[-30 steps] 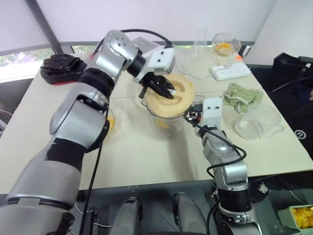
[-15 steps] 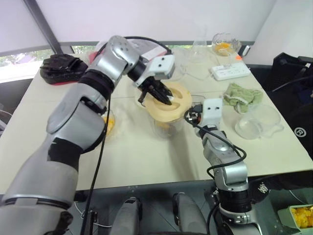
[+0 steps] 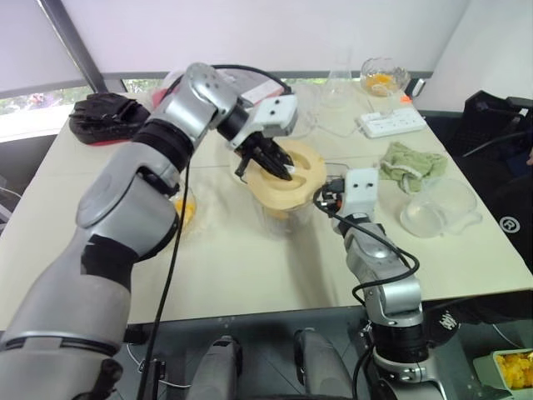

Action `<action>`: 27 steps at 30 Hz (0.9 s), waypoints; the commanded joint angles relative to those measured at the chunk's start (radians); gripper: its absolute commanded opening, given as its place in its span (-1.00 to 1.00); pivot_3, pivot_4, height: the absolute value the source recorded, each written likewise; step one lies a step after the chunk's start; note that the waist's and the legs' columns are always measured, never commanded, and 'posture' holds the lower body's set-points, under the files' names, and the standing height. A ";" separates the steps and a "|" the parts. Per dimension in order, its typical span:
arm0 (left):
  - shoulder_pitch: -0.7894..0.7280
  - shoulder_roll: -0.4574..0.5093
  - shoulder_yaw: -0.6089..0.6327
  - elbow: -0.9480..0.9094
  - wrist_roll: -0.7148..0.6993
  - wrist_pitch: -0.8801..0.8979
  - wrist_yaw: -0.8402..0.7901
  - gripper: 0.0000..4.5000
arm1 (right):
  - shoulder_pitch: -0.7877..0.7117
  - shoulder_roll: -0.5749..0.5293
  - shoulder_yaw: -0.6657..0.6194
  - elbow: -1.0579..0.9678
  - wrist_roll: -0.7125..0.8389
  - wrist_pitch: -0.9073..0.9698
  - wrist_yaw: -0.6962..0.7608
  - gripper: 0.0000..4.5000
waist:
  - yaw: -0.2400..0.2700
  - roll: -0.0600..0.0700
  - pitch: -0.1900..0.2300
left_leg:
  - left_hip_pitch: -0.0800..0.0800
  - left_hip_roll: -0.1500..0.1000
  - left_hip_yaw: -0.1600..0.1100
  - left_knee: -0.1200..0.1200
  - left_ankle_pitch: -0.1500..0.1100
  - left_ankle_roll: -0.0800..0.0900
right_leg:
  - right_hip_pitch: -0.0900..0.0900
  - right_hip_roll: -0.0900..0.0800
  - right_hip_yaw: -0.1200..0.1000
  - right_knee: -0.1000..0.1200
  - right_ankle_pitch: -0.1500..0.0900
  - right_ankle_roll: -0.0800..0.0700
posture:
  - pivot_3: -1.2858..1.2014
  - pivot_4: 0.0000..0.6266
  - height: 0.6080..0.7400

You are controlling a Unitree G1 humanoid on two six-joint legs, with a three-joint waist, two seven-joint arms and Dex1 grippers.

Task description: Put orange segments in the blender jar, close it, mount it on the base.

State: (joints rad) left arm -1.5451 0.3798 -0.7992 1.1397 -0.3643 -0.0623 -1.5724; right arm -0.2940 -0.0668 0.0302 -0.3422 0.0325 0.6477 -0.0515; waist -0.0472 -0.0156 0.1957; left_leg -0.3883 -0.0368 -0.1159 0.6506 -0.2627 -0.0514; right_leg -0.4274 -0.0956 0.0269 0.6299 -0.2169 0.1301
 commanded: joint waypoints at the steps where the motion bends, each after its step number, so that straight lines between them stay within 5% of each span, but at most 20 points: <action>1: 0.076 -0.012 -0.058 0.062 0.064 0.083 -0.042 -0.88 | -0.019 -0.004 -0.055 -0.039 -0.014 -0.027 -0.028 -0.52 | 0.000 0.000 0.000 | 0.000 0.000 0.000 0.000 0.000 0.000 | 0.000 0.000 0.000 0.000 0.000 0.000 | 0.03 -0.52 1.00; 12: 0.123 -0.050 -0.050 0.151 0.241 0.028 -0.042 -0.88 | -0.012 0.011 -0.054 -0.066 -0.027 -0.019 -0.045 -0.52 | 0.003 0.000 -0.005 | 0.010 0.000 0.000 -0.001 0.000 0.000 | 0.011 0.000 0.000 -0.001 -0.002 0.000 | 0.03 -0.52 1.00; 27: 0.125 -0.064 0.168 0.154 0.397 0.119 0.035 -0.88 | -0.013 0.015 -0.058 -0.068 -0.031 -0.022 -0.048 -0.52 | 0.003 0.001 -0.014 | 0.018 0.000 -0.001 -0.002 -0.002 0.003 | 0.018 0.000 0.000 -0.001 -0.011 0.002 | 0.03 -0.52 1.00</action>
State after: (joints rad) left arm -1.5155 0.2969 -0.5719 1.2149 -0.1021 -0.0222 -1.5743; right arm -0.2751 -0.0458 0.0328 -0.3364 0.0150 0.6658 -0.0699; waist -0.0446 -0.0150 0.1814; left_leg -0.3707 -0.0366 -0.1166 0.6483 -0.2643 -0.0489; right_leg -0.4092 -0.0958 0.0266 0.6288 -0.2276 0.1324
